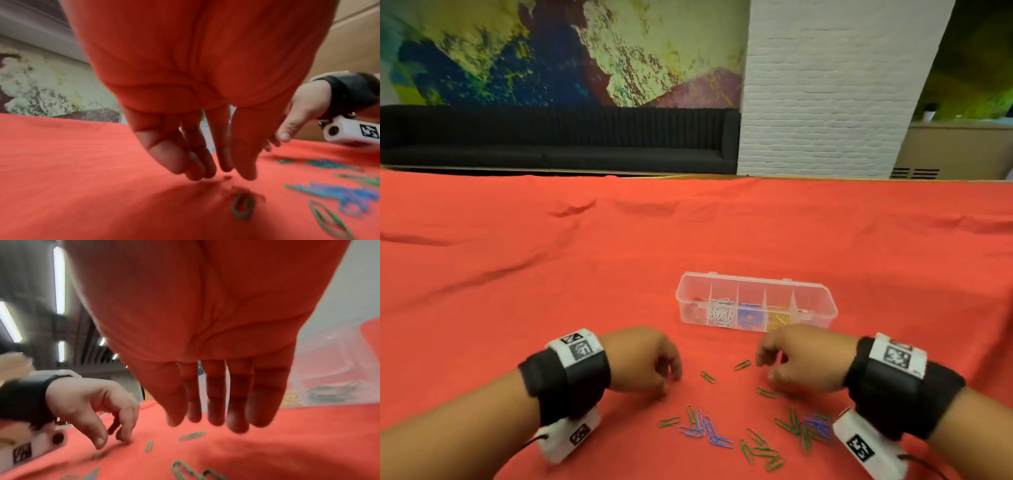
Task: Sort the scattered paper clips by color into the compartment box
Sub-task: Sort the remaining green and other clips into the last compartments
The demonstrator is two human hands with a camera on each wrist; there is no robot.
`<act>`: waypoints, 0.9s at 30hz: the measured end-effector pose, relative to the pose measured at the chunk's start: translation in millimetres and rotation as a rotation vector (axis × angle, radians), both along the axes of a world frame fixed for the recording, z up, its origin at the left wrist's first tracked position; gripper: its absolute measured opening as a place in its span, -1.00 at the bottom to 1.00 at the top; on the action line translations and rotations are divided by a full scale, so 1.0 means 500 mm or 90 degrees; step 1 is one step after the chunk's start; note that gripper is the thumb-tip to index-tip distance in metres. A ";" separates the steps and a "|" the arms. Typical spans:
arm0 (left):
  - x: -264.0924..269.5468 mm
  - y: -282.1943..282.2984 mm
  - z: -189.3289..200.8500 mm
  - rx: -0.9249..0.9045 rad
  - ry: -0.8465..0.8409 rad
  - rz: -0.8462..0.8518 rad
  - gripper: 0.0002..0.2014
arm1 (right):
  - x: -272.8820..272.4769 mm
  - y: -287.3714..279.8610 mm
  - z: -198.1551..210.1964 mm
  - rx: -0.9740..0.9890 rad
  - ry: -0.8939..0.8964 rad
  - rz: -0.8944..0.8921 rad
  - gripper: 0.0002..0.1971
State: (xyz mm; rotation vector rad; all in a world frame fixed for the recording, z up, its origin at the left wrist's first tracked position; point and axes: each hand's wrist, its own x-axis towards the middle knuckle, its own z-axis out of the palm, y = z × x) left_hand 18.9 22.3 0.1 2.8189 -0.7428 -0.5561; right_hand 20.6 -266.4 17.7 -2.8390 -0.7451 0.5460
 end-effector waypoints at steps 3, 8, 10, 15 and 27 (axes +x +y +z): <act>-0.012 0.001 -0.012 0.022 -0.003 0.004 -0.71 | 0.003 0.028 -0.025 -0.008 -0.062 0.014 -0.62; -0.014 0.005 -0.021 -0.013 0.005 0.031 -0.87 | 0.022 0.076 -0.034 -0.050 -0.070 0.020 -0.73; -0.009 0.015 -0.024 -0.071 0.041 0.055 -0.93 | 0.025 0.085 -0.039 -0.051 -0.065 0.015 -0.82; 0.019 0.031 -0.014 -0.355 0.176 0.210 -0.88 | 0.021 0.084 -0.057 -0.029 -0.024 0.003 -0.84; 0.172 -0.052 0.037 -0.454 -0.100 0.367 -0.88 | 0.025 0.127 -0.025 0.062 0.024 -0.011 -0.79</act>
